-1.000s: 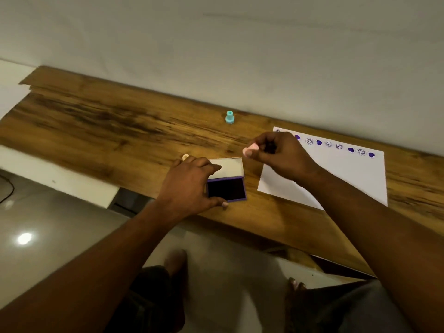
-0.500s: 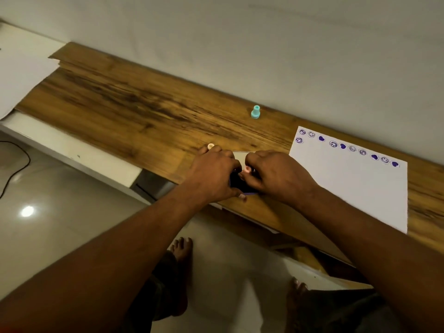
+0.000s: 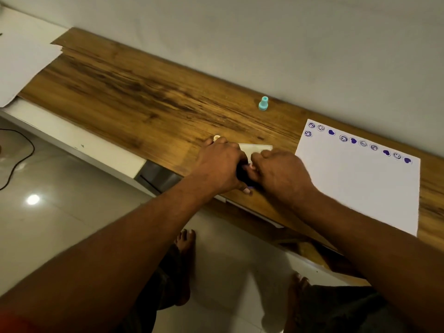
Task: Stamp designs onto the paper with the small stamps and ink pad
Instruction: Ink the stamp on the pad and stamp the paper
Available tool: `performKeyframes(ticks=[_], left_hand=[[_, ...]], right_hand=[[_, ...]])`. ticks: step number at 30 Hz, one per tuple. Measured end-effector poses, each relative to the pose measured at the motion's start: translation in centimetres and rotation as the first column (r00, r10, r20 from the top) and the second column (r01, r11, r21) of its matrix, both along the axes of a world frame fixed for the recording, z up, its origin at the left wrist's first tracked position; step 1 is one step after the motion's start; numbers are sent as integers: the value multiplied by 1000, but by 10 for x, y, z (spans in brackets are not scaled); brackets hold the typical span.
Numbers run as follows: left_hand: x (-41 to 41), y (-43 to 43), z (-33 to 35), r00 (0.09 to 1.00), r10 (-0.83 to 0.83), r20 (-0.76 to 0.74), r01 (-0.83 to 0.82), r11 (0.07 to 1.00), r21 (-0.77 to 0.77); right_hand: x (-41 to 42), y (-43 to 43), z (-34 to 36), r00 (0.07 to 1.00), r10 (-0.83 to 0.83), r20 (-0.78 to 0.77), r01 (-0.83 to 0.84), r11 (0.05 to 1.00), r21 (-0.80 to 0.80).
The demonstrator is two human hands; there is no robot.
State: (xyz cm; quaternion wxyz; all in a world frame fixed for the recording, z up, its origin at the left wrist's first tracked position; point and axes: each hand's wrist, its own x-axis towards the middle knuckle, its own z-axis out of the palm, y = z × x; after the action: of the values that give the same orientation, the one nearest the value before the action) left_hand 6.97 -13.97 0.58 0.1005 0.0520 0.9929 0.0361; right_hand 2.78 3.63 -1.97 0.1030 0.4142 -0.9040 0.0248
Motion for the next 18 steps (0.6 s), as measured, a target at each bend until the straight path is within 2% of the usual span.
performKeyframes(ticks=[2,9,13,18], left_hand=[[0,-1,0,1000,8,20,-8,1000,13],[1,4,1,999,35,30,-35,999,20],[1,6,4,998,48,38,-48,999,11],[-4,10,9,997,49,65,-47,999,-27]], right_hand=[[6,-2,-13,995,-74,65,66,991,117],[16,-8,-13,990,-141,11,130,936,327],[17,-8,-11,987,-154,42,130,928,349],[13,-4,-19,985,-163,53,144,955,260]])
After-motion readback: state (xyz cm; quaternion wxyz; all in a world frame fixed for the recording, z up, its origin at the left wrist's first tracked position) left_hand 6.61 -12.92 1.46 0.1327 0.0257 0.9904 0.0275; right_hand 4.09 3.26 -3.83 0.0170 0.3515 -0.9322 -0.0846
